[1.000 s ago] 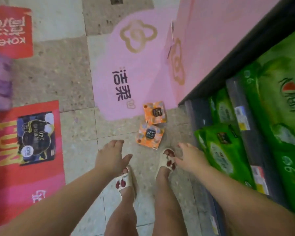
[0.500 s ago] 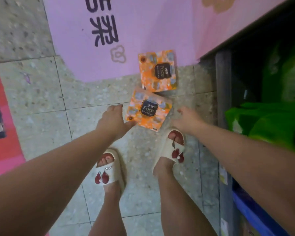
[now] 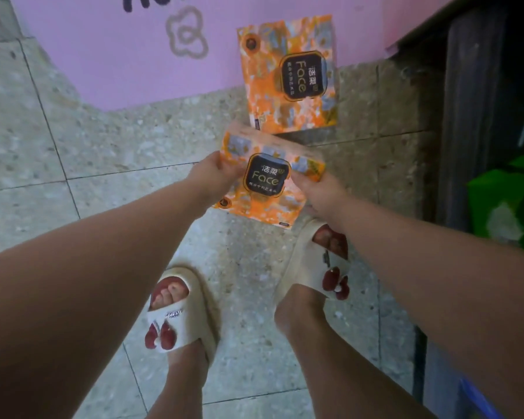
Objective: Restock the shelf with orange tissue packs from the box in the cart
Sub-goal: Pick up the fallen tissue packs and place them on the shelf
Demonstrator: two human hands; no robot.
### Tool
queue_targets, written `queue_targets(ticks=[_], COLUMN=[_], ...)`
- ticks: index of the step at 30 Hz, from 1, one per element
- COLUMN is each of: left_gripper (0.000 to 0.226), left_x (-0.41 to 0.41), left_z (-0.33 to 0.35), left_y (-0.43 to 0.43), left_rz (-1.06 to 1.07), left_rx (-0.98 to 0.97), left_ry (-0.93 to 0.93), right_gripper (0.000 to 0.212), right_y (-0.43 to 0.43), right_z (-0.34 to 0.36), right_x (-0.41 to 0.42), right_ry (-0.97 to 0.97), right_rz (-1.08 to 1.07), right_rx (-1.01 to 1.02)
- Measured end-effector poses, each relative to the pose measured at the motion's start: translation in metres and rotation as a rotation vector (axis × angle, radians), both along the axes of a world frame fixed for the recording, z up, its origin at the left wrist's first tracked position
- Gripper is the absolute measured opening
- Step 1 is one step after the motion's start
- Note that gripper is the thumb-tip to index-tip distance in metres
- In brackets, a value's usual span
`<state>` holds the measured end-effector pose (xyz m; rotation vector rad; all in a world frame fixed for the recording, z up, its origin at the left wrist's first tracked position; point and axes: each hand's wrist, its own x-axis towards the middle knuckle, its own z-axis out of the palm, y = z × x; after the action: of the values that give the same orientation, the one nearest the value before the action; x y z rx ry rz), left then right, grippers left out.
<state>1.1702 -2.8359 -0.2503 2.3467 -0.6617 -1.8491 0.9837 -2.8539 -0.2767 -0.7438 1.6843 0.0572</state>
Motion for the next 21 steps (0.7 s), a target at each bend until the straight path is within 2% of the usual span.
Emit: queue_targets(ticks=[3, 7, 9, 17, 21], left_gripper=[0.032, 0.028, 0.03, 0.047, 0.07], left_x=[-0.004, -0.009, -0.009, 0.012, 0.018], left_z=[0.02, 0.087, 0.129, 0.296, 0.378], left_y=[0.017, 0.041, 0.048, 0.058, 0.052], left_rz=[0.035, 0.07, 0.073, -0.095, -0.113], left_rx=[-0.063, -0.081, -0.092, -0.177, -0.238], left_ry=[-0.084, -0.073, -0.042, -0.047, 0.053], right_gripper=[0.05, 0.03, 0.03, 0.037, 0.045], right_y=[0.008, 0.02, 0.028, 0.053, 0.067], right_z=[0.02, 0.086, 0.125, 0.302, 0.384], right_x=[-0.002, -0.006, -0.008, -0.001, -0.002], right_ry=[0.045, 0.007, 0.002, 0.016, 0.011], right_rz=[0.001, 0.001, 0.021, -0.081, -0.113], right_rx=[-0.048, -0.086, -0.108, -0.122, -0.179])
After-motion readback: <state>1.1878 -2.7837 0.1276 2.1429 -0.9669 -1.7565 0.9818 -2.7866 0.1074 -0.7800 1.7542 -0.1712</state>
